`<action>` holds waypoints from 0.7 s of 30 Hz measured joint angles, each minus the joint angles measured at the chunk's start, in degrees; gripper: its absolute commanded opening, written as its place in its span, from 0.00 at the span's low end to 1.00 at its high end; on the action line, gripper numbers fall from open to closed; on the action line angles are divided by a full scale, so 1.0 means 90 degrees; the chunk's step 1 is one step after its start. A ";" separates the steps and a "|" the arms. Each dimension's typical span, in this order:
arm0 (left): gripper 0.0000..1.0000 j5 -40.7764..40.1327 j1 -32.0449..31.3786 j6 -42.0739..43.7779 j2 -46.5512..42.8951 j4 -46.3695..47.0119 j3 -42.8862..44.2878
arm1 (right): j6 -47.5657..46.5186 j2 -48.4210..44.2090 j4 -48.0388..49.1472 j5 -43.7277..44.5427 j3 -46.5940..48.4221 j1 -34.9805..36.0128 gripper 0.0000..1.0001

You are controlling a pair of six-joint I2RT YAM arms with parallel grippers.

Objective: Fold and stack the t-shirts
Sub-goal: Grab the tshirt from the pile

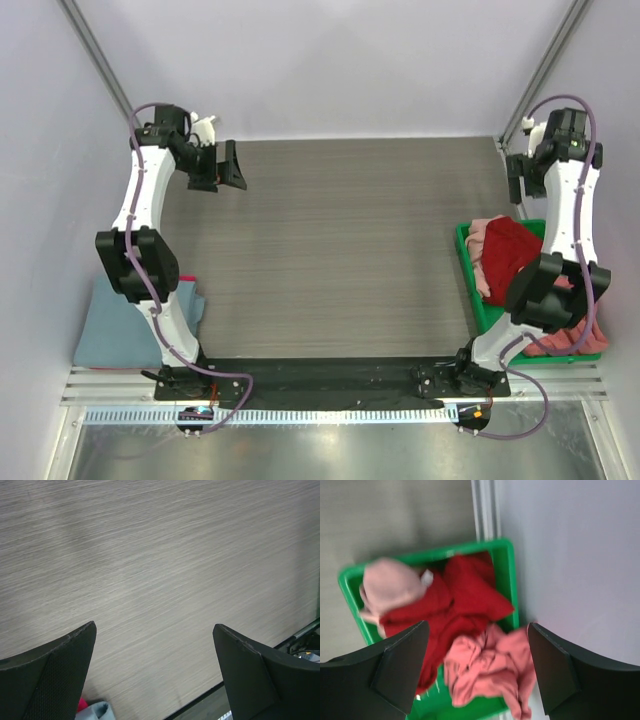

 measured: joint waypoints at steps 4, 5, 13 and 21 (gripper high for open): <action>0.97 -0.0095 -0.0117 0.0187 -0.0085 -0.0177 0.0012 | -0.0255 -0.0651 -0.0391 0.0039 -0.0865 -0.0087 0.78; 0.97 -0.0158 -0.0141 0.0277 -0.0085 -0.0248 0.0015 | -0.0299 -0.0775 -0.0447 0.0032 -0.1071 -0.0078 0.78; 0.85 -0.0826 -0.0338 0.0877 -0.0085 -0.0656 0.0017 | -0.0597 -0.1559 -0.0646 0.0017 -0.2684 -0.0510 0.70; 0.85 -0.1498 -0.0930 0.1234 -0.0070 -0.0733 0.0078 | -0.1083 -0.1513 -0.0542 -0.0219 -0.3653 -0.1231 0.61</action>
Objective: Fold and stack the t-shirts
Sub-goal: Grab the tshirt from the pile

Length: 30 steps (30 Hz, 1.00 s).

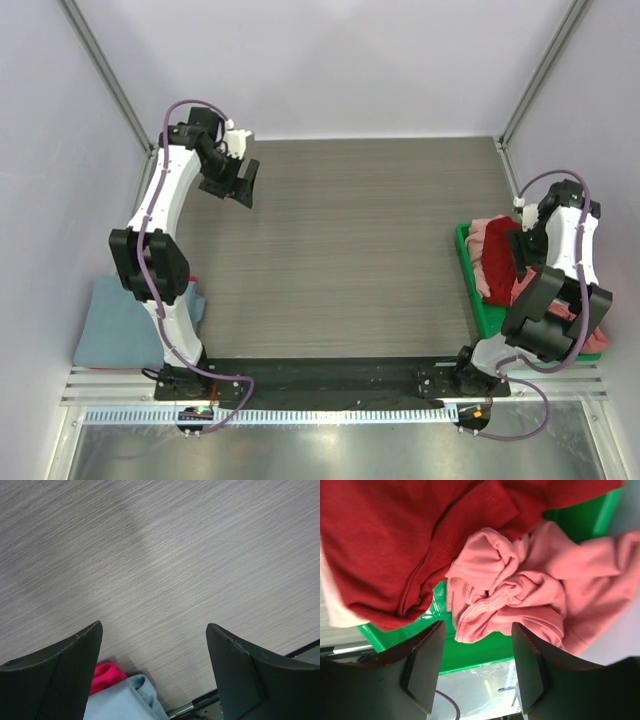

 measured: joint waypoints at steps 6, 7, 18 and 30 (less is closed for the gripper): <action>0.85 -0.0265 -0.0248 0.0151 0.0002 -0.0007 0.0034 | -0.0182 0.0510 0.0267 -0.0078 -0.0136 -0.0267 0.61; 0.85 -0.0289 -0.0255 0.0182 0.0007 -0.0007 0.0034 | -0.0192 0.0588 0.0321 -0.0078 -0.0136 -0.0287 0.61; 0.86 -0.0447 -0.0369 0.0236 0.0070 -0.0012 0.0058 | -0.0194 0.1348 0.0867 -0.0053 -0.0151 -0.0347 0.09; 0.88 -0.0595 -0.0398 0.0287 0.0070 -0.0017 0.0058 | -0.0243 0.0461 -0.1088 -0.0182 0.3900 -0.0187 0.01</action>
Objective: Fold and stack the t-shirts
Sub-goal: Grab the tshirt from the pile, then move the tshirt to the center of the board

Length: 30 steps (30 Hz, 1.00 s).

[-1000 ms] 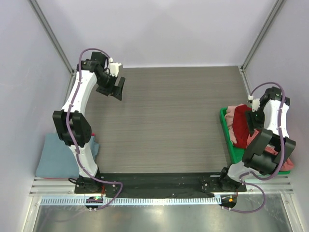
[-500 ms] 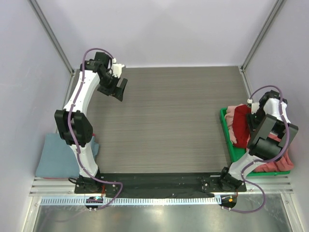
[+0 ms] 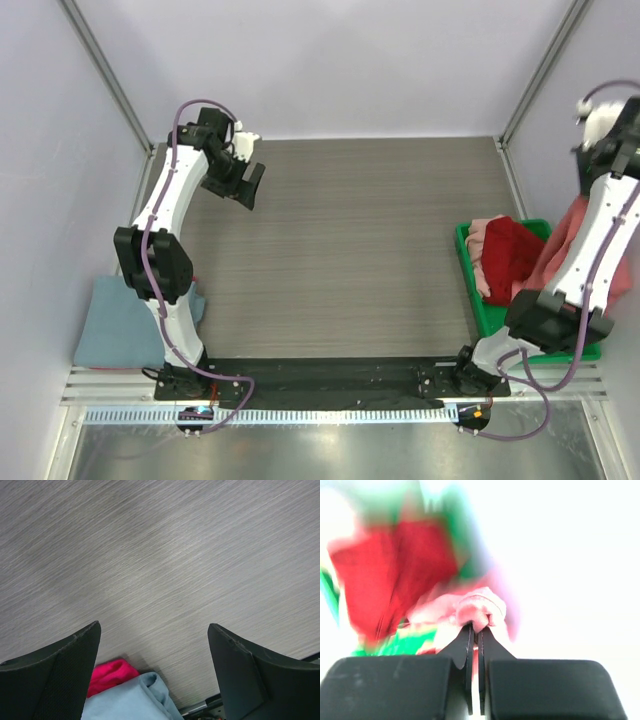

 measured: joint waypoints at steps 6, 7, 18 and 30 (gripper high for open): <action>0.89 -0.0364 0.0000 -0.0007 -0.0010 0.0092 -0.0002 | -0.0221 -0.0631 0.0238 -0.0605 0.3298 0.0940 0.01; 0.89 -0.0469 0.0002 -0.0007 -0.0012 0.0134 0.0007 | -0.0255 -0.0809 0.0206 -0.0879 0.3288 0.1052 0.01; 0.89 -0.1302 0.0748 -0.0277 -0.0481 0.0792 0.0223 | 0.0704 -0.0959 0.2477 -0.3723 0.1333 0.2781 0.01; 0.89 -0.1163 0.0988 -0.0437 -0.1358 0.0933 -0.0763 | 0.1928 0.1149 0.4646 -0.4235 0.3339 0.4529 0.01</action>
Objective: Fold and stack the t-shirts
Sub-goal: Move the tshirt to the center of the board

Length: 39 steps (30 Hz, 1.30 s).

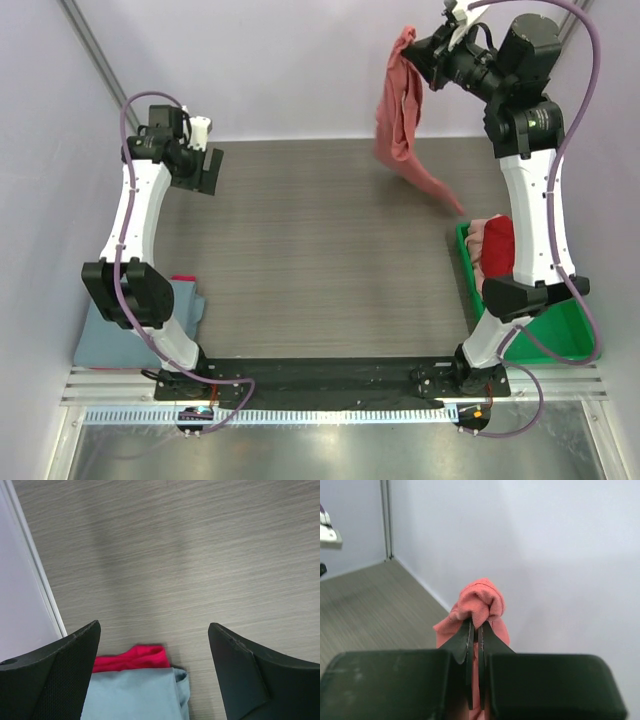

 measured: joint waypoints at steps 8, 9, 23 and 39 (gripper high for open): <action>0.86 0.0260 0.0000 0.0000 -0.0287 0.0012 -0.0469 | 0.0359 -0.0163 0.1132 0.0015 -0.0488 0.0075 0.01; 0.86 0.0306 0.0000 0.0000 -0.0289 0.0012 -0.0500 | 0.0357 -0.0296 0.1171 0.0007 -0.0801 0.0073 0.01; 0.84 0.0770 0.0000 0.0017 -0.0274 0.0015 -0.0542 | -0.0282 -0.1557 0.0102 0.0372 -0.5418 0.0614 0.56; 0.81 0.1059 0.0000 0.0078 -0.0262 -0.0085 -0.0826 | -0.5491 -0.3730 -0.0996 0.1477 -1.0127 0.2543 0.49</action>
